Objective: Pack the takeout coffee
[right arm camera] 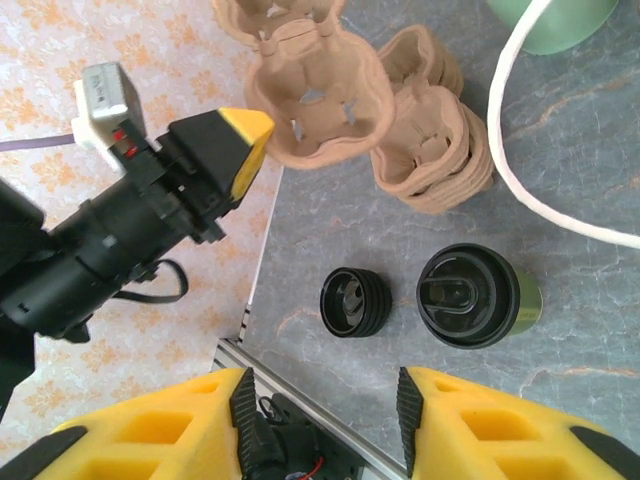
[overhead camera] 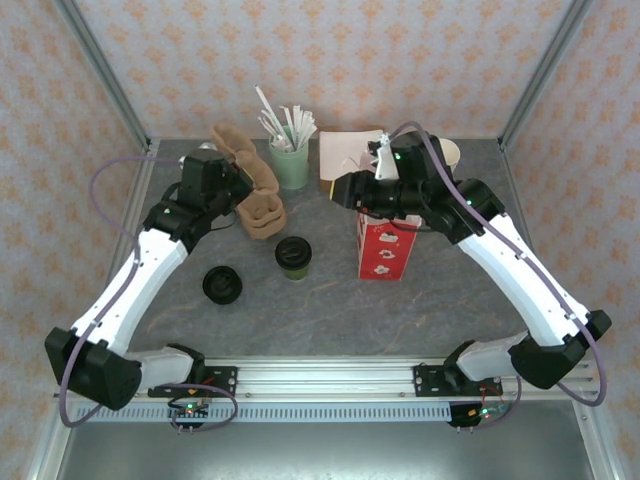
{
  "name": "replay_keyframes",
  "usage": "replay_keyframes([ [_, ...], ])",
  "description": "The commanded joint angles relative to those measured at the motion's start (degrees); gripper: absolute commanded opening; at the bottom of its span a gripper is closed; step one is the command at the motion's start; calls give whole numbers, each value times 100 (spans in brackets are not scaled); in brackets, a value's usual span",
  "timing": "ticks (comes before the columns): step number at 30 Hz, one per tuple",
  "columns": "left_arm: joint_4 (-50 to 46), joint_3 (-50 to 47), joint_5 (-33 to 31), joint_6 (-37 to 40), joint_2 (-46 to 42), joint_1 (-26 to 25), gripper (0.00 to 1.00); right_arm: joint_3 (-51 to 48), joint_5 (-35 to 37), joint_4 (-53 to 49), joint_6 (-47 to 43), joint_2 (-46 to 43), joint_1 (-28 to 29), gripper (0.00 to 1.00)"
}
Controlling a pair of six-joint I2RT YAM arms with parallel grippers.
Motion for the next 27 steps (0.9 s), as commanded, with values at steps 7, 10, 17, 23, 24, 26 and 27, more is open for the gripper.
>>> replay_keyframes([
  [7, -26, 859, 1859, 1026, -779, -256, 0, 5, -1518, 783, 50, -406, -879, 43],
  [10, -32, 1105, 2233, 1249, -871, -576, 0, -81, -2176, 1069, 130, -526, -1216, 43],
  [17, 669, 1100, 2853, 1054, -937, -966, 0, -456, -3309, 1606, 190, -1150, -2149, 46],
  [23, 1474, 927, 3091, 681, -920, -1195, 0, -921, -3731, 2580, 650, -1406, -2248, 47],
  [24, 1620, 899, 3117, 616, -899, -1240, 0, -990, -3723, 2697, 699, -1431, -2246, 47],
  [26, 1809, 876, 3165, 543, -841, -1303, 0, -1129, -3748, 2987, 847, -1463, -2246, 48],
  [27, 1845, 887, 3167, 527, -810, -1335, 0, -1219, -3716, 3156, 942, -1479, -2243, 51],
])
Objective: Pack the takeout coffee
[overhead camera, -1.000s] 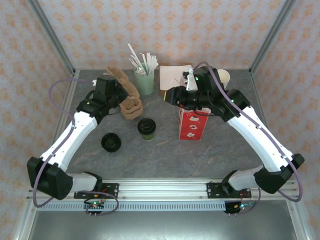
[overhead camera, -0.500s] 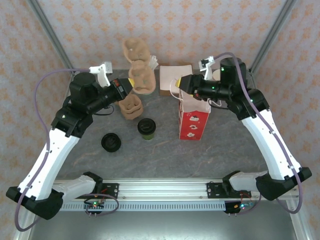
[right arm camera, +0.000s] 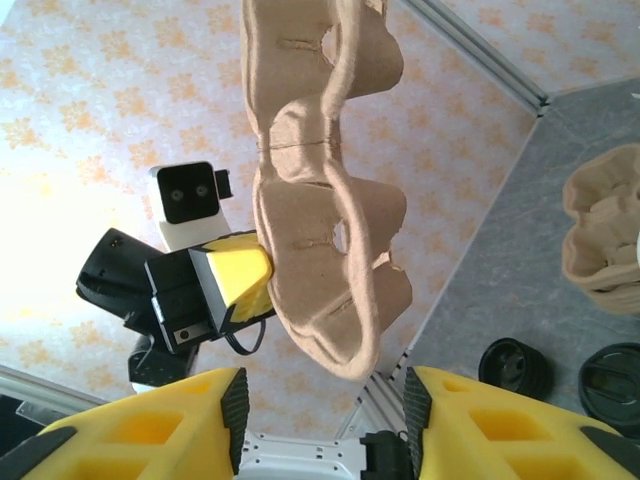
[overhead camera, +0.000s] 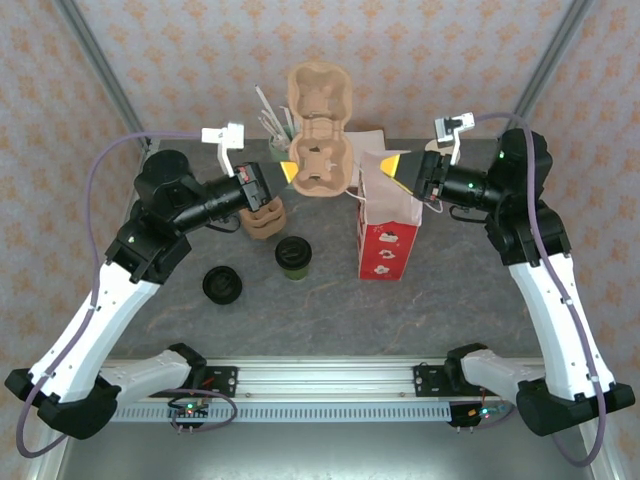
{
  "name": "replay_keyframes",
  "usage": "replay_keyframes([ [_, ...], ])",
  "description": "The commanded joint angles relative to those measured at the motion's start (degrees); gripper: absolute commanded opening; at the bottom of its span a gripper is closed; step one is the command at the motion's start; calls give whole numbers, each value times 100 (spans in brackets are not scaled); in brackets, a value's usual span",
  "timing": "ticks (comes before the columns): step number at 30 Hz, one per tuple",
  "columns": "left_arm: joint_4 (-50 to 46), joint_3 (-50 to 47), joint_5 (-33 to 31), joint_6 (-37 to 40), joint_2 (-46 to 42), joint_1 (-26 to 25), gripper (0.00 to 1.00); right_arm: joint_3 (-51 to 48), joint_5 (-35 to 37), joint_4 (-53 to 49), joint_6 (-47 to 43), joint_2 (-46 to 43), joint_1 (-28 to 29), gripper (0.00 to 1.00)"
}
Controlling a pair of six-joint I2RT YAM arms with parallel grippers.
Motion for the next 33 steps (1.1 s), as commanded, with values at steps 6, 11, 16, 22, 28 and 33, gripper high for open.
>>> replay_keyframes([
  [6, 880, 10, 258, -246, 227, -264, 0, -359, -200, 1396, 672, -45, -22, 55],
  [11, 1024, 41, 231, -321, 345, -378, 0, -350, -194, 1429, 657, -19, 61, 55],
  [16, 1050, 89, 186, -317, 383, -455, 0, -323, -194, 1363, 563, 16, 161, 55],
  [22, 1039, 77, 139, -321, 392, -480, 0, -329, -185, 1358, 514, 36, 290, 52],
  [28, 1039, 55, 117, -326, 357, -498, 0, -349, -168, 1349, 478, 47, 344, 45],
  [33, 1036, 28, 86, -322, 334, -506, 0, -330, -177, 1263, 412, 52, 369, 33],
])
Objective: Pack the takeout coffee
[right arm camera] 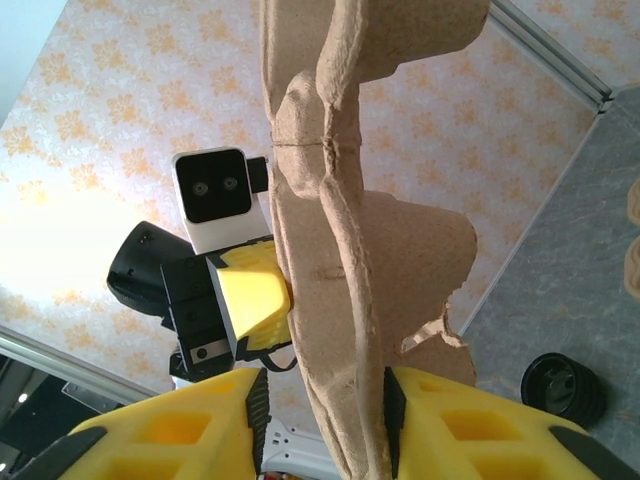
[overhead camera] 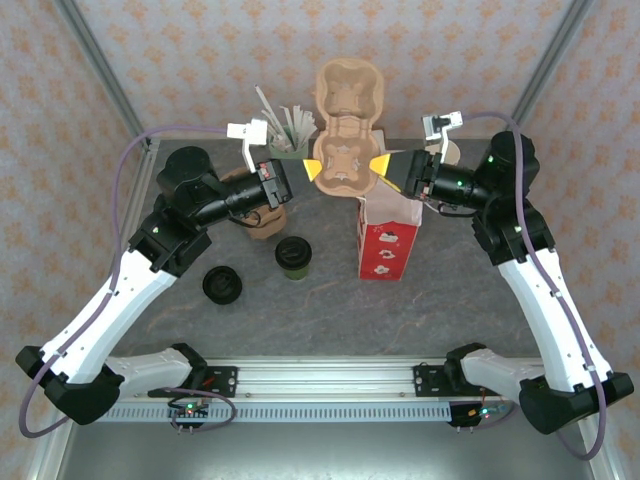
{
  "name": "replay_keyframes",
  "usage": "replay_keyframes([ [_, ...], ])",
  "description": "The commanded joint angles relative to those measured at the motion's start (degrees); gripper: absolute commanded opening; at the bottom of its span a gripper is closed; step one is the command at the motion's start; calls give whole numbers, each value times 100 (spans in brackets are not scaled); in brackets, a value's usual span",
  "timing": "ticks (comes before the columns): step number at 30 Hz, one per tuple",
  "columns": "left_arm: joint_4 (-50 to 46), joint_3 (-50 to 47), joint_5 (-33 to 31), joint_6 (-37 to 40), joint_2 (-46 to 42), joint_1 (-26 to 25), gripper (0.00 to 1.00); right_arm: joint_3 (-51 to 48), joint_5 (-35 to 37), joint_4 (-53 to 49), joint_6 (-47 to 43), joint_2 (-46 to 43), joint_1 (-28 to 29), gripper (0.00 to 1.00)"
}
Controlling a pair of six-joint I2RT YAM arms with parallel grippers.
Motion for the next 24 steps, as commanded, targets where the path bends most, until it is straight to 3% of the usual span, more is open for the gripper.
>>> replay_keyframes([
  [1, 246, 24, -10, -18, -84, -63, 0, 66, -104, 127, -147, -11, 46, 30],
  [6, 237, -16, -26, -11, -76, -69, 0, 138, 14, -229, -363, -25, 50, 18],
  [7, 220, -24, -52, 6, -85, -65, 4, 157, 67, -361, -438, -16, 44, 14],
  [11, -100, 70, -139, 321, -150, -69, 38, 406, 259, -1178, -967, 14, 48, 6],
  [15, -1581, 720, -855, 1372, -169, -69, 66, 854, 543, -2418, -1746, 87, 44, 2],
  [20, -3023, 1785, -1569, 2719, 233, -179, 72, 1251, 908, -3556, -2441, 106, 48, 0],
  [24, -3869, 2778, -2237, 3904, 795, -665, 72, 1572, 1099, -4414, -2954, 180, 50, 0],
])
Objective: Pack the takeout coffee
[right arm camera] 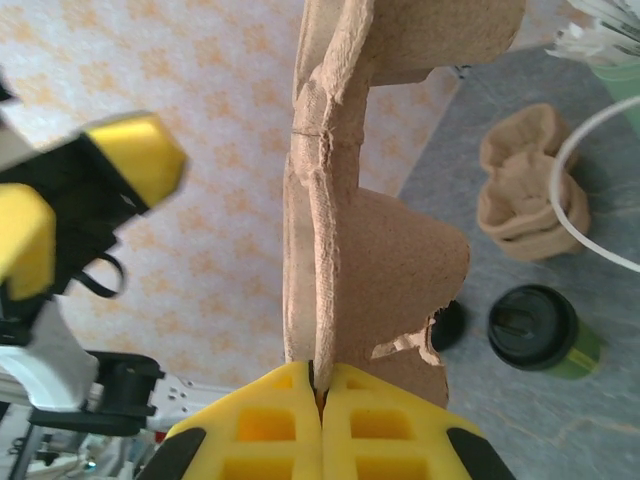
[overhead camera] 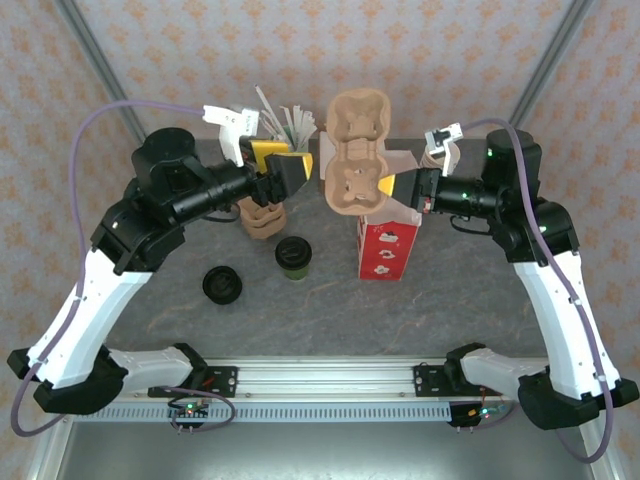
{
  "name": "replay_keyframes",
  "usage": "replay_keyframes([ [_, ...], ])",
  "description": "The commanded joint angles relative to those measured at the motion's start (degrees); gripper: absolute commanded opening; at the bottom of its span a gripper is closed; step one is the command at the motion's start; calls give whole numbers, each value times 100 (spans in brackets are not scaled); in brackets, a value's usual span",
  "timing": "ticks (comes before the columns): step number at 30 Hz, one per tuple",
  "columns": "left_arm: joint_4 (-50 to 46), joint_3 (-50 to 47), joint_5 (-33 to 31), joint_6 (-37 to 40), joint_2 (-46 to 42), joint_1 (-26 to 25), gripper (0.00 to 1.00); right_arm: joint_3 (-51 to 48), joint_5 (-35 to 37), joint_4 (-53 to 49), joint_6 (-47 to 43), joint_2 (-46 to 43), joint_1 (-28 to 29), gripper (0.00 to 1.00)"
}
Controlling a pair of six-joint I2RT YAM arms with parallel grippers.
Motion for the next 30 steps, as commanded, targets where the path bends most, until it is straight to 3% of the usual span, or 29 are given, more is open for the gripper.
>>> replay_keyframes([
  [1, -1229, 697, -755, 1606, 476, -389, 72, 353, 290, -1091, -777, 39, 23, 0],
  [8, -1981, 1735, -1288, 3658, 1408, -1224, 70, 760, 327, -2165, -1363, 253, 32, 0],
  [14, -2303, 2062, -891, 4522, 1802, -1311, 70, 767, 287, -2393, -1489, 270, 61, 0],
  [21, -3084, 2906, -1211, 4750, 2620, -1311, 70, 775, 219, -2429, -1550, 280, 115, 0],
  [30, -3372, 3293, -995, 4775, 3098, -1311, 73, 758, 162, -2429, -1559, 289, 160, 0],
])
